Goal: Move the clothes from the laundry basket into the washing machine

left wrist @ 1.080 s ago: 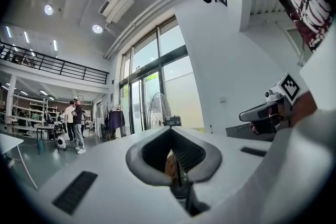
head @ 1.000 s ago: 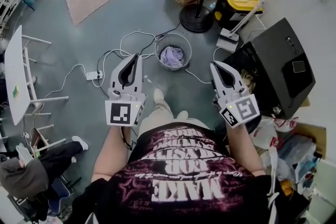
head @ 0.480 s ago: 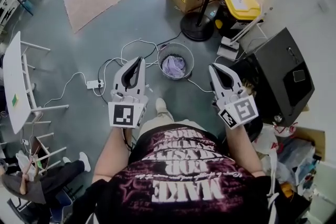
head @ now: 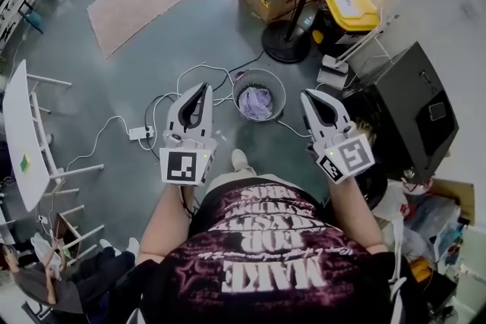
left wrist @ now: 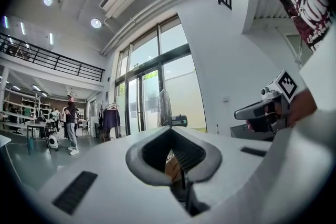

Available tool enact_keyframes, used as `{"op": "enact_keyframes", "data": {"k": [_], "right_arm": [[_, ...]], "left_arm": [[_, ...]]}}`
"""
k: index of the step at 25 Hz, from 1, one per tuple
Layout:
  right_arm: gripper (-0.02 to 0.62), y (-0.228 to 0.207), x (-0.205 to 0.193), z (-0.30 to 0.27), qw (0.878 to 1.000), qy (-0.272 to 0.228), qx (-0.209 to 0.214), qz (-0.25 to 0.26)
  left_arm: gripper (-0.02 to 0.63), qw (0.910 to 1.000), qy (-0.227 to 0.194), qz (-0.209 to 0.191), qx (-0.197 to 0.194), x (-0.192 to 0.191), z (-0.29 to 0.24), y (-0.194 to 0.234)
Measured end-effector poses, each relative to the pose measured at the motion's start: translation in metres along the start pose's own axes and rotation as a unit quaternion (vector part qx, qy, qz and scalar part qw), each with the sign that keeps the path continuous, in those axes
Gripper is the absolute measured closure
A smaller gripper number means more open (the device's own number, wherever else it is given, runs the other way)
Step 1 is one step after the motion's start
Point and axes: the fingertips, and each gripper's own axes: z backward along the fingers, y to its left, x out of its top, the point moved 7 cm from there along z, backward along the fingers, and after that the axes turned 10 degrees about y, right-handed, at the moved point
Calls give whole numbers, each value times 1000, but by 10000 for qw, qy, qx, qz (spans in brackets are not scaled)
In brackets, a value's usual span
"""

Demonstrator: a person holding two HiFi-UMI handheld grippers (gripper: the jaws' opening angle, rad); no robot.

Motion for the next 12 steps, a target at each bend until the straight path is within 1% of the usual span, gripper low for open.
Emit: {"op": "enact_keyframes", "data": {"k": [4, 7, 12], "right_arm": [[592, 2, 1, -21, 9999, 115, -27, 123], [592, 3, 0, -34, 9995, 246, -63, 192], [592, -3, -7, -40, 9988, 410, -200, 162]], "left_arm": [[607, 9999, 37, 11, -125, -7, -15, 19], [607, 9996, 100, 92, -251, -15, -28, 29], [607, 9982, 166, 125, -555, -24, -51, 28]]}}
